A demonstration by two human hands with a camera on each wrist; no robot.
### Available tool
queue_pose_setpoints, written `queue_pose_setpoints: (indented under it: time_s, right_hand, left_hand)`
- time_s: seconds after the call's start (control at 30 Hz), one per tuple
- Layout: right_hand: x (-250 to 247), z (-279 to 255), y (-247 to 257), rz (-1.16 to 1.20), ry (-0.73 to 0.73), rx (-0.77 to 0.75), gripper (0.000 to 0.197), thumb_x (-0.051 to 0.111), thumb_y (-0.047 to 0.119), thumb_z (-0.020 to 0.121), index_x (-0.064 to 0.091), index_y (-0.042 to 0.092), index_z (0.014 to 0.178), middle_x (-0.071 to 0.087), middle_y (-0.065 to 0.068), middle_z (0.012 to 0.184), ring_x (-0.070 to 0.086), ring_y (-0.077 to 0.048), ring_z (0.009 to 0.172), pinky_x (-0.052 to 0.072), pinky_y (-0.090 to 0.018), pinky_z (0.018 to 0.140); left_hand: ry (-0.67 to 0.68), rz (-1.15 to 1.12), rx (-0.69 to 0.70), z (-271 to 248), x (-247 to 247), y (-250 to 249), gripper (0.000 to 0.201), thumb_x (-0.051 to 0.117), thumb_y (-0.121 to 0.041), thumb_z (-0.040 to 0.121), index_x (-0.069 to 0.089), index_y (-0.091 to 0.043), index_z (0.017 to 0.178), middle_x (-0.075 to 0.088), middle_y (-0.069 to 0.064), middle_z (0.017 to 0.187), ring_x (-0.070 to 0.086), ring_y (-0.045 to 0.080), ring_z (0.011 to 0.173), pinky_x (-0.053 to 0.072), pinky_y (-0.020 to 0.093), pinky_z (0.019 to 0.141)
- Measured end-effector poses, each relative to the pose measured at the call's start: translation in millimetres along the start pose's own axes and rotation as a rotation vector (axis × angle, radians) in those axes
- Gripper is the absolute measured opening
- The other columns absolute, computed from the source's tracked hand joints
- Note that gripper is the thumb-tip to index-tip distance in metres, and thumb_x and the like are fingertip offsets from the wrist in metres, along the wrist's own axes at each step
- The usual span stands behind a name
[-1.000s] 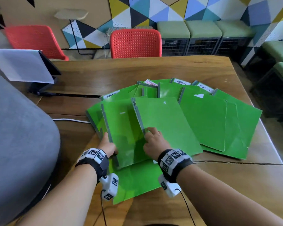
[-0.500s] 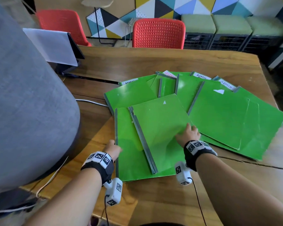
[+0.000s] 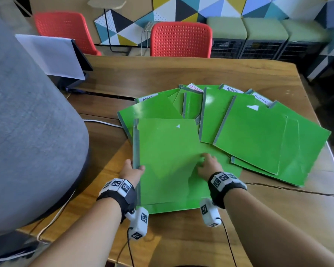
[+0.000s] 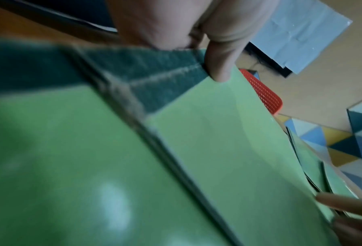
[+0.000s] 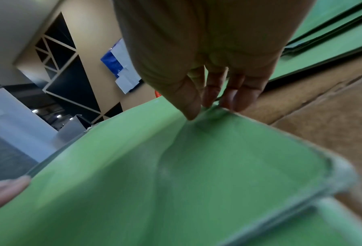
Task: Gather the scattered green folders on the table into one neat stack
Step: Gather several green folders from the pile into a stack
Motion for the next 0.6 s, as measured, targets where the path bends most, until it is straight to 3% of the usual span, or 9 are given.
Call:
queue_pose_setpoints:
  time_s: [0.07, 0.1, 0.23, 0.3, 0.47, 0.6]
  right_hand:
    - [-1, -5, 12, 0.054, -0.034, -0.086, 0.056, 0.062, 0.013, 0.087, 0.043, 0.019, 0.14, 0.045, -0.011, 0.134, 0.056, -0.025, 0.111, 0.051, -0.034, 0.095]
    - [-10, -6, 13, 0.056, -0.083, -0.105, 0.055, 0.062, 0.016, 0.088, 0.044, 0.019, 0.14, 0.042, -0.01, 0.137, 0.054, -0.024, 0.114, 0.049, -0.033, 0.097]
    - [-58, 5, 2, -0.172, -0.277, -0.077, 0.057, 0.062, 0.035, 0.087, 0.043, 0.023, 0.14, 0.04, -0.008, 0.139, 0.042, -0.027, 0.126, 0.041, -0.046, 0.106]
    - [-70, 16, -10, -0.226, -0.271, -0.022, 0.067, 0.063, 0.043, 0.085, 0.036, 0.025, 0.143, 0.034, -0.009, 0.146, 0.036, -0.029, 0.133, 0.034, -0.05, 0.11]
    - [-77, 48, -32, -0.334, -0.183, 0.089, 0.1, 0.065, 0.056, 0.079, 0.006, 0.024, 0.153, -0.003, -0.011, 0.162, 0.0, -0.035, 0.148, 0.009, -0.058, 0.117]
    - [-75, 70, -37, -0.292, -0.126, 0.116, 0.098, 0.06, 0.057, 0.083, -0.002, 0.026, 0.153, -0.012, -0.01, 0.161, -0.003, -0.038, 0.148, 0.009, -0.062, 0.115]
  left_hand:
    - [-0.031, -0.024, 0.077, 9, -16, -9, 0.045, 0.058, -0.02, 0.093, 0.043, -0.012, 0.134, 0.06, 0.011, 0.12, 0.058, 0.031, 0.101, 0.047, 0.041, 0.088]
    - [-0.039, -0.053, 0.101, 14, -26, -13, 0.041, 0.058, -0.019, 0.093, 0.046, -0.013, 0.131, 0.062, 0.009, 0.115, 0.059, 0.029, 0.098, 0.048, 0.042, 0.089]
    - [-0.095, -0.185, 0.129, 34, -61, -21, 0.035, 0.061, -0.013, 0.09, 0.052, -0.017, 0.123, 0.062, 0.006, 0.105, 0.059, 0.03, 0.102, 0.045, 0.048, 0.097]
    - [-0.091, -0.239, 0.137, 41, -64, -30, 0.037, 0.061, -0.012, 0.09, 0.051, -0.017, 0.126, 0.061, 0.003, 0.103, 0.057, 0.027, 0.102, 0.043, 0.045, 0.094]
    - [-0.049, -0.246, 0.161, 61, -35, -59, 0.036, 0.061, -0.013, 0.091, 0.051, -0.014, 0.126, 0.061, 0.006, 0.101, 0.057, 0.027, 0.1, 0.043, 0.041, 0.092]
    - [0.012, -0.171, 0.143, 76, -8, -75, 0.035, 0.06, -0.013, 0.092, 0.051, -0.009, 0.126, 0.061, 0.009, 0.107, 0.056, 0.027, 0.103, 0.04, 0.035, 0.088]
Point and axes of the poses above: each hand's wrist, its own z-axis towards the middle knuckle, its own x-axis out of the palm, y = z × x, the point moved 8 cm from there along z, towards the middle knuckle
